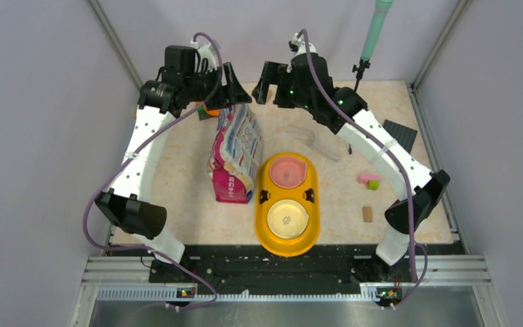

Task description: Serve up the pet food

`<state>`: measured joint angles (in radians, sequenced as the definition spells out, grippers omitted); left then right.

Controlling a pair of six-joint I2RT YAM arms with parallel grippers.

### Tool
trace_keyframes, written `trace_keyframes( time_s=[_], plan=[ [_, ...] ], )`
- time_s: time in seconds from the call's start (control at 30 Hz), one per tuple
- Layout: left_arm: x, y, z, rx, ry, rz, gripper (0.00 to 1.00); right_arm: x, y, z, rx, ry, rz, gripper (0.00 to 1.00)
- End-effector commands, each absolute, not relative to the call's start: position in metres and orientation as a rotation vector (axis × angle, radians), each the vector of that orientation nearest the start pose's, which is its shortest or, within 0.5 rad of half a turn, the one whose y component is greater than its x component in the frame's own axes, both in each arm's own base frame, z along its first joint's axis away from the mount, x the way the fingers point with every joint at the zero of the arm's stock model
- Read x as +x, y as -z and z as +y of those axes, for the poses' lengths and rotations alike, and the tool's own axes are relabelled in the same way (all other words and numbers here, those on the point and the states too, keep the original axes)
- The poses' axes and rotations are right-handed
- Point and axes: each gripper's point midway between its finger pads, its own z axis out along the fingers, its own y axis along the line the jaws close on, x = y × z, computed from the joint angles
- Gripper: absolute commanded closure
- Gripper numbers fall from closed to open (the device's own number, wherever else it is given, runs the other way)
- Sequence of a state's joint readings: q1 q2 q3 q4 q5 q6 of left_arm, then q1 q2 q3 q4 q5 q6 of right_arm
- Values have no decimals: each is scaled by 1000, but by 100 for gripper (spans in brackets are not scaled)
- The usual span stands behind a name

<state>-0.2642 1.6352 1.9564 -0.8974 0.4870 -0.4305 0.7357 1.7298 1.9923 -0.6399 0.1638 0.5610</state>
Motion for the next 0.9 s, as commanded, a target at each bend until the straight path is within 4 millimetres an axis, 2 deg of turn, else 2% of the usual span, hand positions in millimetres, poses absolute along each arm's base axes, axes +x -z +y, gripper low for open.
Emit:
trace_keyframes(
  time_s=[0.0, 0.07, 0.1, 0.17, 0.23, 0.3, 0.33, 0.53, 0.6, 0.87],
  plan=[
    [376, -393, -180, 43, 895, 2121, 26, 379, -395, 345, -50, -795, 1962, 1],
    [379, -401, -158, -47, 876, 2098, 28, 376, -398, 357, -60, -879, 1944, 1],
    [381, -401, -147, -104, 892, 2093, 33, 375, -396, 362, -63, -911, 1944, 2],
    [381, -402, -133, -181, 968, 2072, 37, 378, -392, 371, -64, -944, 1951, 8],
    [381, -401, -124, -221, 1008, 2047, 40, 380, -387, 381, -85, -970, 1973, 15],
    [379, -395, -124, -234, 1015, 2054, 41, 381, -382, 391, -99, -994, 1994, 18],
    [381, -390, -115, -266, 999, 2063, 42, 382, -380, 394, -101, -1000, 2006, 18],
    [375, -361, -120, -261, 1047, 2145, 43, 381, -370, 415, -163, -993, 2033, 20],
    [374, -355, -122, -250, 1069, 2165, 43, 383, -360, 419, -168, -980, 2058, 21],
    [376, -345, -128, -231, 1123, 2186, 43, 387, -342, 426, -172, -968, 2102, 23]
  ],
)
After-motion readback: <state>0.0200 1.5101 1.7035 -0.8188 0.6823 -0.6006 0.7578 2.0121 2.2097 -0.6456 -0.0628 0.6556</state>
